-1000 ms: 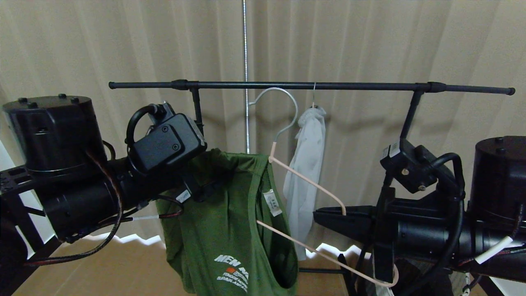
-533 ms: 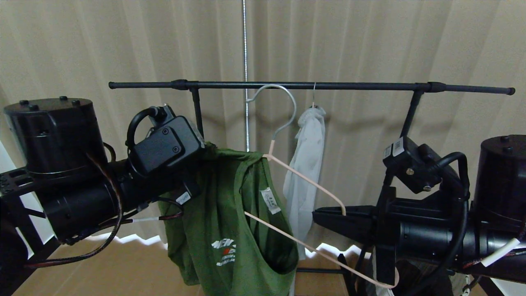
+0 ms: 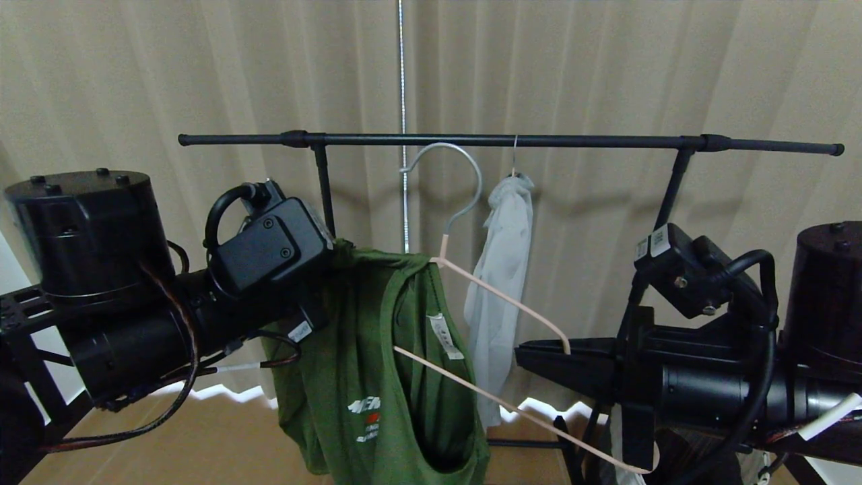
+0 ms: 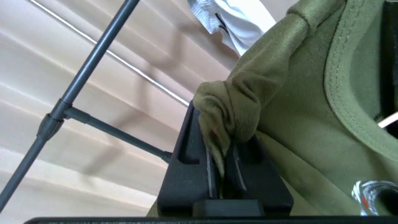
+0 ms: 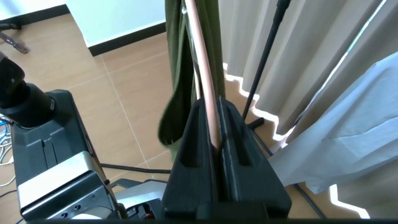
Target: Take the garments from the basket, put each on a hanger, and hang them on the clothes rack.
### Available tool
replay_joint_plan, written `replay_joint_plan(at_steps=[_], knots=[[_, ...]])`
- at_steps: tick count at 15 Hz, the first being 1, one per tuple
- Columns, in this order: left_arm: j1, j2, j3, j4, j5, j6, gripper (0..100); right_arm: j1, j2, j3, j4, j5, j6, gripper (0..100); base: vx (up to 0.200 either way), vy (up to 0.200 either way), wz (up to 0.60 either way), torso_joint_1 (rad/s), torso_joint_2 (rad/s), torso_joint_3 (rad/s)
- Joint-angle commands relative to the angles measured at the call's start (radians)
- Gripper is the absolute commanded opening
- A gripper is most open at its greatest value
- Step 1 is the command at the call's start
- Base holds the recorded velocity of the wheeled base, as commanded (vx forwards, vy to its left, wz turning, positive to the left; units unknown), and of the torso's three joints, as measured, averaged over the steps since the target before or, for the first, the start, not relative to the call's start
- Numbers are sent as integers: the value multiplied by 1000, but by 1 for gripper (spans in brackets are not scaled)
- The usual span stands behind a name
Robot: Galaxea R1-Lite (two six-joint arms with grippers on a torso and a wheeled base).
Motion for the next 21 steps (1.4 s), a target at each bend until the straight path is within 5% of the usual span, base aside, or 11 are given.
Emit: replay_joint_plan(at_steps=[1, 2, 6, 9, 11, 16, 21], knots=[[2, -3, 4, -1, 3, -3, 0, 0, -2, 4, -1, -3, 1, 0, 0, 0, 0, 0, 0, 0], [2, -9, 4, -1, 3, -1, 0, 0, -4, 4, -1, -3, 1, 100, 0, 0, 0, 0, 0, 0], [2, -9, 24, 1, 118, -6, 0, -33, -7, -4, -7, -66, 2, 100, 0, 0, 0, 0, 0, 0], [0, -4, 56, 1, 405, -92, 0, -39, -17, 10, -33, -96, -31, 100, 0, 0, 0, 0, 0, 0], [-3, 0, 50, 1, 509, -175, 0, -38, 16, 19, -33, -175, -42, 100, 0, 0, 0, 0, 0, 0], [-9, 0, 1, 2, 541, -278, 0, 36, 122, 10, -48, -250, -36, 100, 0, 0, 0, 0, 0, 0], [-58, 2, -71, 2, 537, -343, 0, 76, 259, -34, -206, -279, -36, 100, 0, 0, 0, 0, 0, 0]])
